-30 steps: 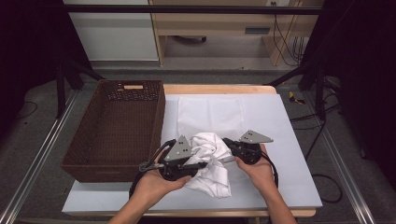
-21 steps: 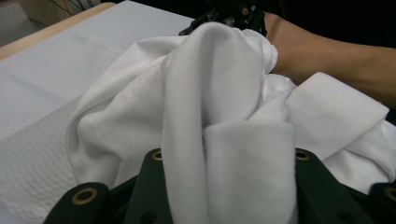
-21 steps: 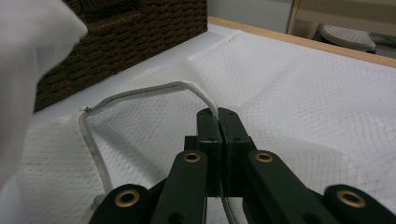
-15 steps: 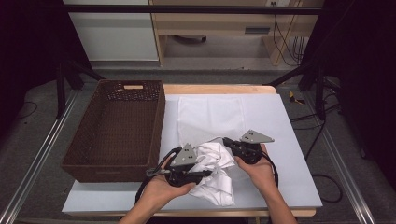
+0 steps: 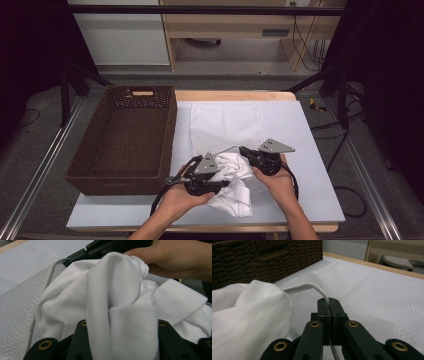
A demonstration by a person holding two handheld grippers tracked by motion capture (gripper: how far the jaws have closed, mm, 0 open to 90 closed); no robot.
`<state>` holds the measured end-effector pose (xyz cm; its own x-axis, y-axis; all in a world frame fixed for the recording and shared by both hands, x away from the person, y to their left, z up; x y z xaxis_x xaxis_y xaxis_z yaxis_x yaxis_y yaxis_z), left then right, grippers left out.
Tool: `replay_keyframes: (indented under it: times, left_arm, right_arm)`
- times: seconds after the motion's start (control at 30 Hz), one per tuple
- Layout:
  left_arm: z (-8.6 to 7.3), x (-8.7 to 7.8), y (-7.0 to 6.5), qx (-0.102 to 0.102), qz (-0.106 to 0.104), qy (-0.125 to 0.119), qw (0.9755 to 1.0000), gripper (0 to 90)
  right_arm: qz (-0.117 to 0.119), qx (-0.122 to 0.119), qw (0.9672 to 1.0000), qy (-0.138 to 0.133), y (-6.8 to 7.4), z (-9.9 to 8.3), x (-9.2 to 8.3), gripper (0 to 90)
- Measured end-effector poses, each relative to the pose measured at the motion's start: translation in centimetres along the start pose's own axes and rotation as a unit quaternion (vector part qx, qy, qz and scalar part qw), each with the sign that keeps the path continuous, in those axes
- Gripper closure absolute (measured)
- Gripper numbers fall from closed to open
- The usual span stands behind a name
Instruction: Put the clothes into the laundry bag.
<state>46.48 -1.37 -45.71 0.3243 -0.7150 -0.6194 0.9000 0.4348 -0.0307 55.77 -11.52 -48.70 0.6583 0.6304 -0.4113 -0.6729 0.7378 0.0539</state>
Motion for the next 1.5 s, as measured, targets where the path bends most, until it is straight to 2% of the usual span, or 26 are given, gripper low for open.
replay_keyframes:
  times: [0.23,0.43,0.77,0.87,1.23,1.37,1.5]
  left_arm:
    - [-0.2,0.5,0.4,-0.006,0.003,0.005,1.0000,68.2]
    - [-0.4,1.0,0.7,-0.005,0.009,0.012,0.9999,68.1]
    - [-0.1,2.4,1.5,-0.018,0.014,0.006,0.9997,68.1]
    - [-0.3,3.0,1.9,-0.016,0.022,0.011,0.9996,68.1]
    - [-1.2,4.4,3.2,-0.030,0.045,0.017,0.9984,68.0]
    - [-1.4,4.6,3.9,-0.045,0.062,0.015,0.9970,68.0]
    - [-1.7,4.8,4.5,-0.062,0.085,0.018,0.9943,68.0]
  right_arm:
    - [-0.001,-0.002,1.0000,-0.009,0.1,0.5,-0.3,89.0]
    - [-0.006,-0.016,0.9998,-0.012,0.3,0.9,-0.7,89.0]
    - [-0.006,-0.022,0.9996,-0.014,0.8,1.2,-0.7,89.0]
    - [-0.007,-0.022,0.9996,-0.015,0.7,1.2,-0.7,89.0]
    - [-0.003,-0.029,0.9994,-0.019,1.1,1.5,-1.0,89.0]
    - [-0.001,-0.031,0.9993,-0.018,1.3,1.6,-1.0,89.0]
    - [-0.002,-0.032,0.9993,-0.018,1.3,1.6,-1.1,89.0]
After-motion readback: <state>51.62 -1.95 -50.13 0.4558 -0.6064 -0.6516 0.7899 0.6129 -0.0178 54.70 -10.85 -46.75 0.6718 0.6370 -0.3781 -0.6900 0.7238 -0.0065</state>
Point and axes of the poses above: each handheld gripper's, and its own axes: x roughly forward along the jaws, z roughly out of its top, y roughly to its left, the point moved 10 cm from there along x, roughly forward along the jaws, and after that the axes turned 3 degrees about y, right-handed, at the moved point
